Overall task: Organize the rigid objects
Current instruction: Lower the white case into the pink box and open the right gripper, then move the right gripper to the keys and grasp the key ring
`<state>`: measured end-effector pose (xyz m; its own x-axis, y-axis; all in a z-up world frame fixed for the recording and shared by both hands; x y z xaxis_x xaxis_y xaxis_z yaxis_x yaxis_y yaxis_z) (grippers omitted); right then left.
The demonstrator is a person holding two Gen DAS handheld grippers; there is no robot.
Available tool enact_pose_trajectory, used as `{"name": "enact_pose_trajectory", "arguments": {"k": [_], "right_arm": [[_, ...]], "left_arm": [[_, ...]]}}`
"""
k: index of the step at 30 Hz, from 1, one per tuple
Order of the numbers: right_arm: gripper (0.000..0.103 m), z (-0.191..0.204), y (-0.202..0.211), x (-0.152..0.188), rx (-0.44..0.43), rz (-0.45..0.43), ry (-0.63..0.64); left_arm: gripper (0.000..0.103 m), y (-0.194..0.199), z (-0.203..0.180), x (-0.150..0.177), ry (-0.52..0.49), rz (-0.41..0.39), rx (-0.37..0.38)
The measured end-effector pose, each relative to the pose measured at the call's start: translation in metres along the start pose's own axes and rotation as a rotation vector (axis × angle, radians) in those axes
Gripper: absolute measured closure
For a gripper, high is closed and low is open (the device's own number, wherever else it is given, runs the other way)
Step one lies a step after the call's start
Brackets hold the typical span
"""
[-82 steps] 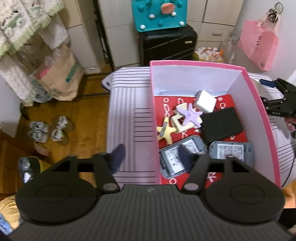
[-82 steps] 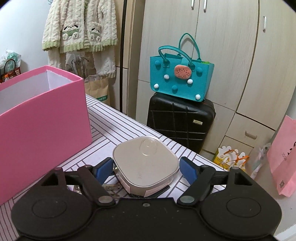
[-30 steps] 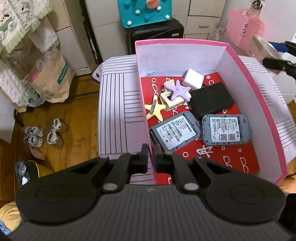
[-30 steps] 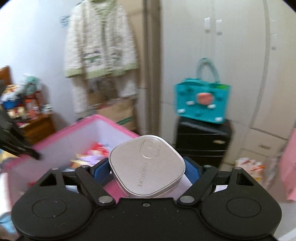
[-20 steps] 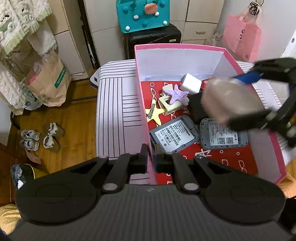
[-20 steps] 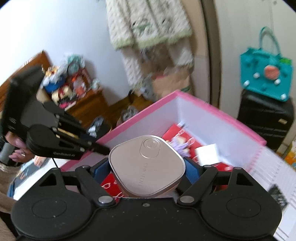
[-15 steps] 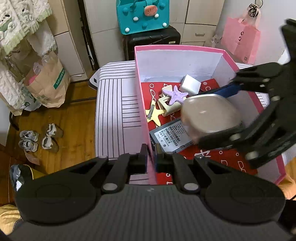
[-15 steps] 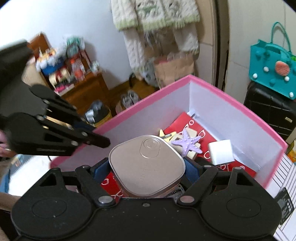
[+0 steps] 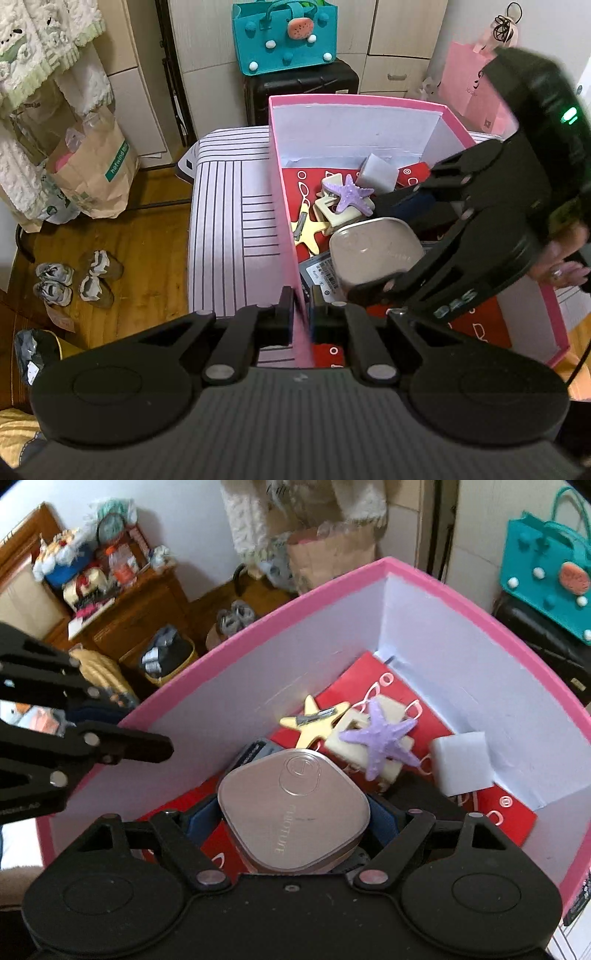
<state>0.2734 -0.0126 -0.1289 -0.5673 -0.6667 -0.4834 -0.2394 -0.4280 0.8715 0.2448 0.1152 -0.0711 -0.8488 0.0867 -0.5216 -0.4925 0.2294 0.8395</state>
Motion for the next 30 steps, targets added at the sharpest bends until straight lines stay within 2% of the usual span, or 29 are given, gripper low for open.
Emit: {"name": "enact_pose_trajectory", "arguments": {"k": [5, 8, 11, 14, 19, 25, 30], "right_arm": [[0.017, -0.004, 0.05, 0.001, 0.013, -0.159, -0.026], [0.017, -0.008, 0.084, 0.015, 0.033, -0.256, -0.059], [0.02, -0.015, 0.114, 0.037, 0.086, -0.36, -0.104], [0.021, -0.023, 0.137, 0.06, 0.182, -0.449, -0.144], [0.021, -0.048, 0.153, 0.105, 0.298, -0.486, -0.214], [0.021, -0.085, 0.151, 0.157, 0.424, -0.461, -0.313], [0.026, -0.109, 0.142, 0.187, 0.444, -0.429, -0.376]], "left_arm": [[0.096, 0.001, 0.0, 0.0, -0.002, -0.007, 0.004], [0.096, 0.001, -0.001, 0.0, -0.002, -0.009, 0.007], [0.096, 0.001, -0.002, 0.001, -0.007, -0.011, 0.003], [0.096, 0.001, -0.002, 0.0, -0.004, -0.011, -0.002], [0.096, 0.002, -0.002, 0.001, 0.01, -0.017, -0.007], [0.096, 0.004, -0.003, 0.003, 0.021, -0.038, -0.023], [0.096, 0.005, -0.006, 0.004, 0.013, -0.069, -0.048]]}}
Point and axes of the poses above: each gripper's, at about its wrist camera, not at the fingertips, and y roughly against the way its jaws point, z to its left, x to its underside, the point moved 7 cm from there along -y, roughly the way its jaws point, and after that the axes turned 10 degrees about y, right-handed, at the moved point
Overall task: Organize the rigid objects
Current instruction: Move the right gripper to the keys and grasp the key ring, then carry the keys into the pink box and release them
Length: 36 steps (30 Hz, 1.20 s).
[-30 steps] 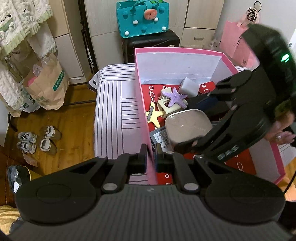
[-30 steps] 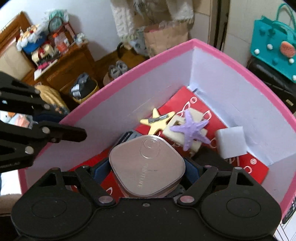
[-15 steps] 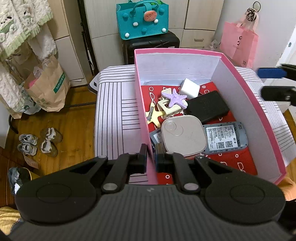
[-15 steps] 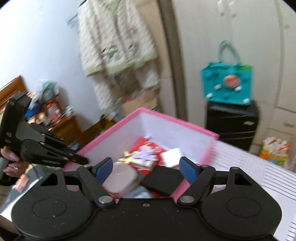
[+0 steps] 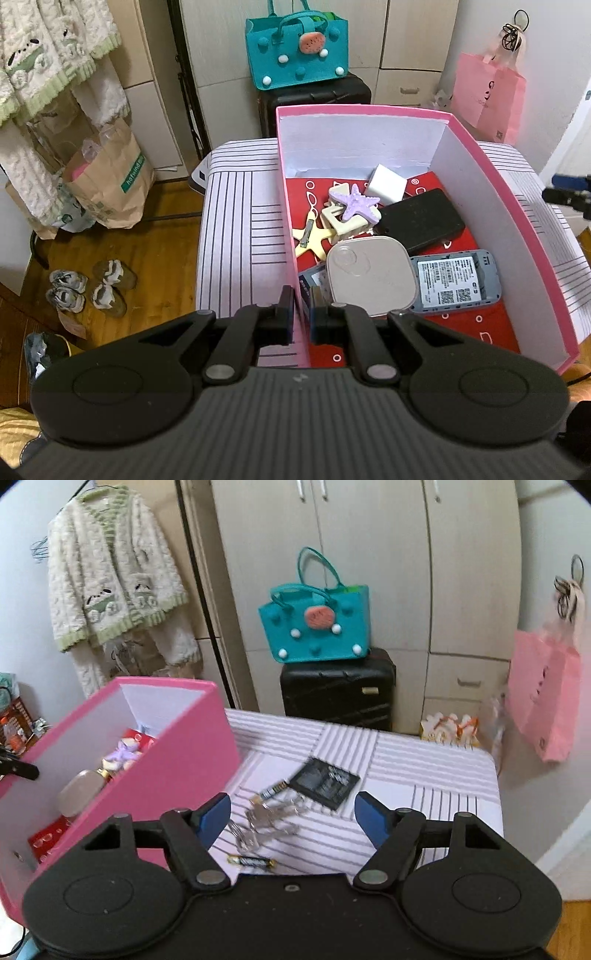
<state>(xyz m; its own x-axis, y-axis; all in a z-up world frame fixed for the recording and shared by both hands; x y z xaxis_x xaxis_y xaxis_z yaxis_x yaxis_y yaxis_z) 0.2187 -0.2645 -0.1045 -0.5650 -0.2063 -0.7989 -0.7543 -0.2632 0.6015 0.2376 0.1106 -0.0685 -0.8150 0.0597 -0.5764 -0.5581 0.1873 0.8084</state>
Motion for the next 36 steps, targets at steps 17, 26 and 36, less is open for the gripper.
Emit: {"name": "enact_pose_trajectory", "arguments": {"k": [17, 26, 36], "right_arm": [[0.06, 0.056, -0.058, 0.025, -0.125, 0.042, 0.233], [0.098, 0.054, -0.066, 0.013, -0.077, 0.008, 0.218], [0.098, 0.047, -0.022, -0.042, -0.105, -0.087, 0.151]], "left_arm": [[0.099, 0.004, -0.004, 0.004, 0.031, -0.084, -0.057], [0.099, -0.01, 0.001, 0.002, 0.07, -0.106, -0.045], [0.099, -0.013, 0.002, -0.003, 0.078, -0.14, -0.028]]}}
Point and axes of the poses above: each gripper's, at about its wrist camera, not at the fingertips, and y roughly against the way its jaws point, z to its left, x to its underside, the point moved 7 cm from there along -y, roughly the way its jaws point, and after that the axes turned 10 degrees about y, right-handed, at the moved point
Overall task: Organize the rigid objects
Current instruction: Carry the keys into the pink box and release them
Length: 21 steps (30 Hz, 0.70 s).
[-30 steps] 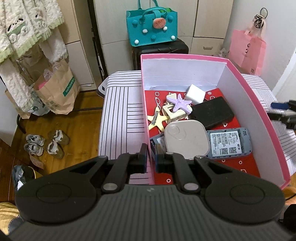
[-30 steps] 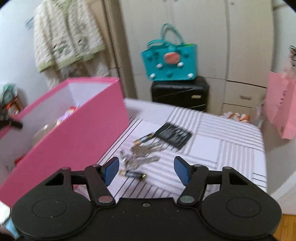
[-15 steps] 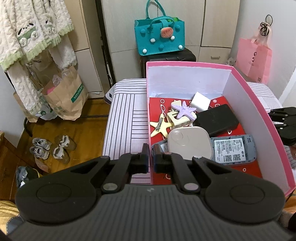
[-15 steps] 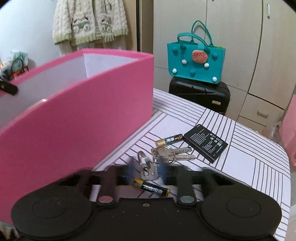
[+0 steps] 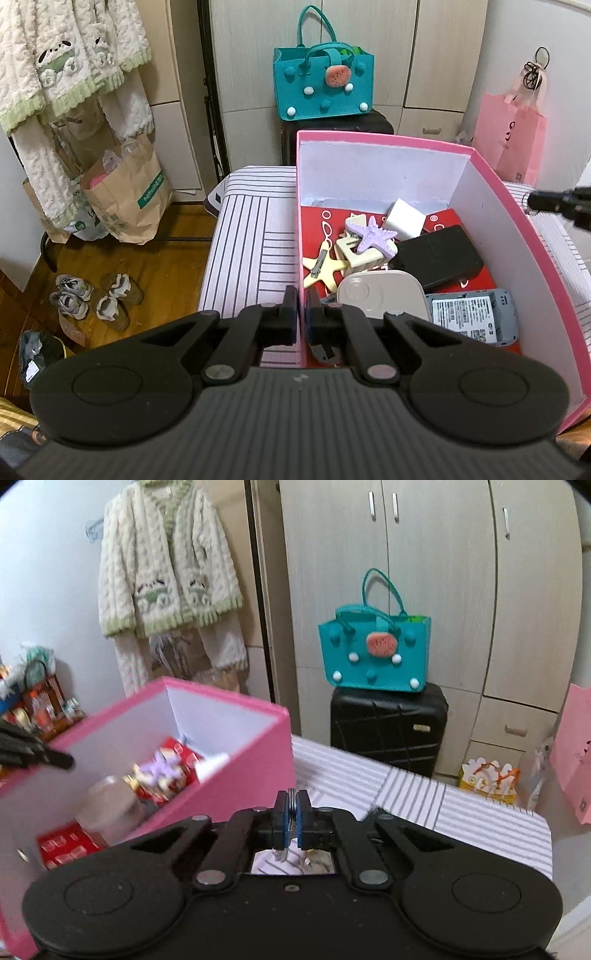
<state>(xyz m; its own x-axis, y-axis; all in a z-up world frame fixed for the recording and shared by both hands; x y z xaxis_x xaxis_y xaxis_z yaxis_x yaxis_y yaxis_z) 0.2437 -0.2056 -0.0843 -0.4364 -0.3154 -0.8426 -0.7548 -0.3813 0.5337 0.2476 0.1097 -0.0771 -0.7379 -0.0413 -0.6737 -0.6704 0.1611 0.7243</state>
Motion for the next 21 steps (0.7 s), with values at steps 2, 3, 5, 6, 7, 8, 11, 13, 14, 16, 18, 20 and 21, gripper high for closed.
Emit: {"name": "enact_pose_trajectory", "arguments": {"k": [2, 3, 5, 6, 7, 8, 11, 13, 14, 16, 18, 20, 21], "right_arm": [[0.098, 0.001, 0.005, -0.011, -0.009, -0.014, -0.01], [0.098, 0.002, 0.008, -0.016, -0.016, -0.02, -0.015], [0.098, 0.006, 0.014, -0.03, -0.028, -0.029, -0.025], [0.098, 0.008, 0.015, -0.036, -0.03, -0.028, -0.034], [0.098, 0.011, 0.018, -0.044, -0.039, -0.029, -0.047], [0.098, 0.015, 0.019, -0.051, -0.056, -0.031, -0.047], [0.098, 0.032, 0.023, -0.067, -0.116, -0.035, -0.043], [0.098, 0.044, 0.022, -0.076, -0.162, -0.034, -0.038], [0.098, 0.051, 0.021, -0.079, -0.185, -0.03, -0.034], [0.098, 0.065, 0.017, -0.083, -0.229, -0.022, -0.019], [0.098, 0.077, 0.012, -0.084, -0.257, -0.01, -0.006], [0.098, 0.091, 0.003, -0.084, -0.272, 0.006, 0.017], [0.098, 0.097, 0.0, -0.083, -0.277, 0.015, 0.027]], "left_arm": [[0.099, -0.001, 0.0, -0.001, 0.0, 0.001, 0.003], [0.099, -0.002, 0.0, -0.001, 0.0, 0.004, 0.005], [0.099, -0.003, 0.0, -0.002, -0.006, 0.013, 0.008], [0.099, -0.003, 0.0, -0.002, -0.01, 0.016, 0.009], [0.099, -0.003, 0.0, -0.002, -0.011, 0.019, 0.01], [0.099, -0.003, 0.0, -0.003, -0.015, 0.022, 0.01], [0.099, -0.004, -0.001, -0.003, -0.03, 0.029, 0.009], [0.099, -0.003, -0.001, -0.002, -0.031, 0.032, 0.011], [0.099, -0.004, -0.001, -0.002, -0.032, 0.034, 0.013], [0.099, -0.004, -0.001, -0.003, -0.028, 0.038, 0.016], [0.098, -0.004, -0.001, -0.003, -0.028, 0.039, 0.018], [0.098, -0.004, 0.0, -0.003, -0.025, 0.046, 0.023], [0.098, -0.003, 0.001, -0.003, -0.023, 0.055, 0.028]]}}
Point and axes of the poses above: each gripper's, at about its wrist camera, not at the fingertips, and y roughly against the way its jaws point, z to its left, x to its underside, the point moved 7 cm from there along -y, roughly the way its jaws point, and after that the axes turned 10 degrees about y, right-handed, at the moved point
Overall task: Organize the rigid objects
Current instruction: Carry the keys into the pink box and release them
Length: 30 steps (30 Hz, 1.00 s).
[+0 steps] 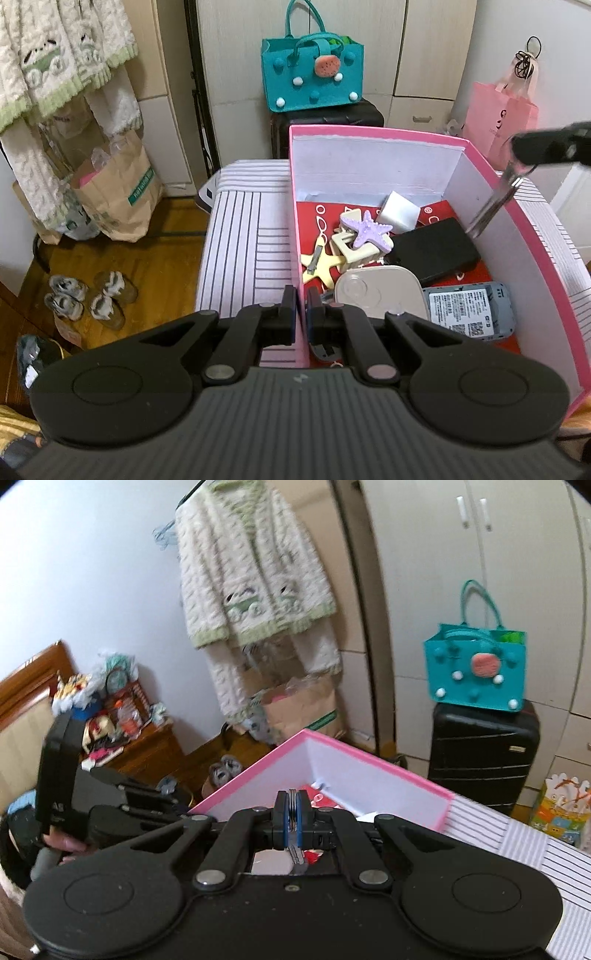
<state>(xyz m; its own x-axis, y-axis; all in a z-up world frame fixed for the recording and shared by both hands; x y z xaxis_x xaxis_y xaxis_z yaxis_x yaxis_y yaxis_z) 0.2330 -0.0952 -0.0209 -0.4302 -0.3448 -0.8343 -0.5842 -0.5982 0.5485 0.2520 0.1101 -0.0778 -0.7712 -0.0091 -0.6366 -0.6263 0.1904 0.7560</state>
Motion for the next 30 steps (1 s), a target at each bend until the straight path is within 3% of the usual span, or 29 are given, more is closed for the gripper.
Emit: {"name": "enact_pose_trajectory", "arguments": {"k": [10, 22, 26, 30], "right_arm": [[0.098, 0.011, -0.054, 0.021, -0.035, 0.111, 0.008], [0.097, -0.022, -0.074, 0.035, 0.177, 0.164, 0.075], [0.091, -0.028, -0.071, 0.037, 0.246, 0.155, 0.103], [0.088, -0.035, -0.039, 0.031, 0.196, 0.08, 0.036]], "left_arm": [[0.096, 0.0, -0.001, 0.0, -0.036, 0.085, 0.022], [0.096, -0.001, -0.001, -0.002, -0.037, 0.11, 0.029], [0.096, -0.001, -0.001, -0.002, -0.031, 0.111, 0.027], [0.096, -0.001, -0.001, -0.002, -0.025, 0.114, 0.025]]}}
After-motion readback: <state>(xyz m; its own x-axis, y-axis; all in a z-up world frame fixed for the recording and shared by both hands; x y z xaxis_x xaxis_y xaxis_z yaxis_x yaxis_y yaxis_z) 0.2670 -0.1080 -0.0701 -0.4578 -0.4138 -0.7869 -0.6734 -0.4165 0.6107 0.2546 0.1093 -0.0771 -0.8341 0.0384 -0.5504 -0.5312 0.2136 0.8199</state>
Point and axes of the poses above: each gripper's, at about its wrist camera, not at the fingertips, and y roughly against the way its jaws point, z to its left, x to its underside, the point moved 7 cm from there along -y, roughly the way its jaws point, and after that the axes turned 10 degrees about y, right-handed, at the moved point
